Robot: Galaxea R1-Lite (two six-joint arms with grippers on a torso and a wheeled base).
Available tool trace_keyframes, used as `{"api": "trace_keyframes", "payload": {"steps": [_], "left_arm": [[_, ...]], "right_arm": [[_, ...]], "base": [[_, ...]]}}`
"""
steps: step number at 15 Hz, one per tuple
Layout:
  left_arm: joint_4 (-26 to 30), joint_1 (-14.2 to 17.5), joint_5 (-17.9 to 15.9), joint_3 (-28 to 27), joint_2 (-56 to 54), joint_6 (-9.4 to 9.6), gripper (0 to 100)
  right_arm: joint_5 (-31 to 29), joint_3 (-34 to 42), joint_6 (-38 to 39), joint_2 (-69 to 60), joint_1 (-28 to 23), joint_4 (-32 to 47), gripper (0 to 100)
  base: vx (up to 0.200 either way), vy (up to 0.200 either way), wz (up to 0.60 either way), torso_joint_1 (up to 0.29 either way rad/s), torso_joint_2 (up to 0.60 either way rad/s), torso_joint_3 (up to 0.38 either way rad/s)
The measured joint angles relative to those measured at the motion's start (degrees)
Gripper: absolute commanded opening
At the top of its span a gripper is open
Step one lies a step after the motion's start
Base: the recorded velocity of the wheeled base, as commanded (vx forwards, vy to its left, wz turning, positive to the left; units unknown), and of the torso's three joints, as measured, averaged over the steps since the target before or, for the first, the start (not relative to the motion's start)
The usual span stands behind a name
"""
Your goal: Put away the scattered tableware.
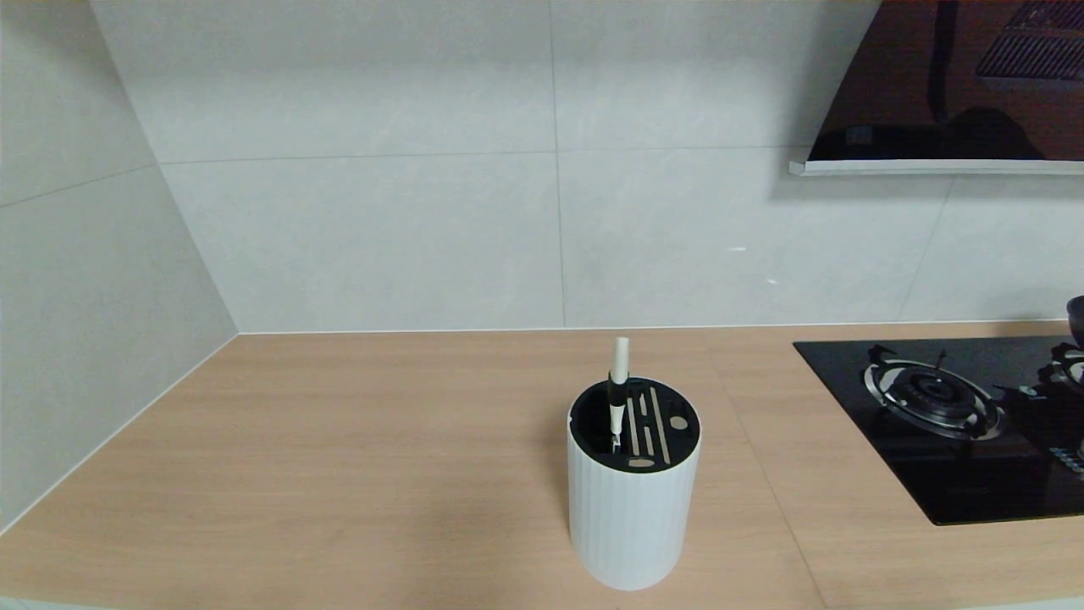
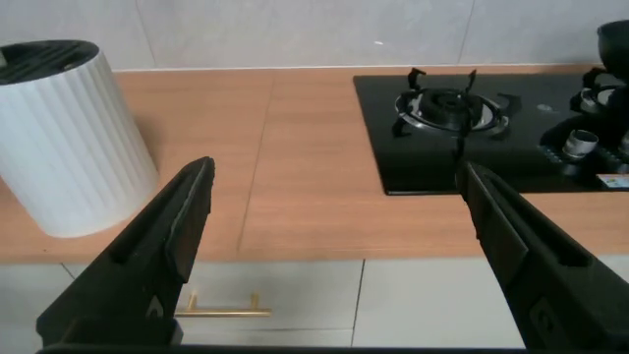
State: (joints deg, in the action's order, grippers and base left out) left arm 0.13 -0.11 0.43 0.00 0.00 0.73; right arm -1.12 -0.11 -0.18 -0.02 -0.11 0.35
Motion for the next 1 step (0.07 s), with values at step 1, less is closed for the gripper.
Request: {"api": "trace_keyframes", "payload": {"steps": [1], "left_arm": [[0.0,0.0,0.0,0.0,0.0,-0.57,100]], "right_arm": [[0.0,0.0,0.0,0.0,0.0,0.0,100]], "base": [[0.0,0.0,0.0,0.0,0.0,0.0]]}}
